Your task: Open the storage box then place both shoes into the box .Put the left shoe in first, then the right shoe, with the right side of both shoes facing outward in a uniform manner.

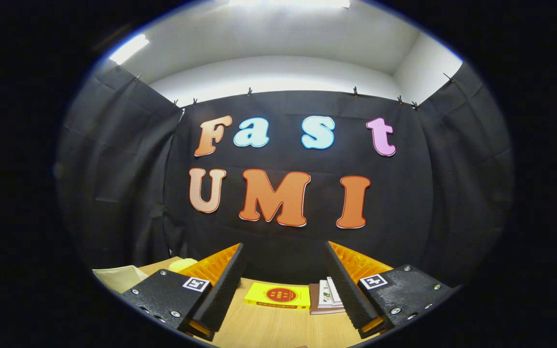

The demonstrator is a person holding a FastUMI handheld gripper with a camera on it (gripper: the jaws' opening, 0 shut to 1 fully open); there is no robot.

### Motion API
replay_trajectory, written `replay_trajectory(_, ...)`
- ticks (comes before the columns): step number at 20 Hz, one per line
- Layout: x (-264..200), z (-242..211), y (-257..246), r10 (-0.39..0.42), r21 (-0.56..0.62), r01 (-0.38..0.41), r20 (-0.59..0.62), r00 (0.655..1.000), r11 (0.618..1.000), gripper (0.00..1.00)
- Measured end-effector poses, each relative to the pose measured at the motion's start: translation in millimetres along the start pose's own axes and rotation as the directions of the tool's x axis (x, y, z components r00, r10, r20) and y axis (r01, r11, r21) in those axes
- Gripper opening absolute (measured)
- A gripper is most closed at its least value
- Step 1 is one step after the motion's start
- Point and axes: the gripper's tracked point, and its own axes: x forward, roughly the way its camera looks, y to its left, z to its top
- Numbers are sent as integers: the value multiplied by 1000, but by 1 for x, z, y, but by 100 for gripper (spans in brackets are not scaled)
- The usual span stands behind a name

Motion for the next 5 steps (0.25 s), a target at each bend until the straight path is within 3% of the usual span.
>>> replay_trajectory(5, -4, 6, -10, -17, 33, 17, 23, 1000, 999, 97)
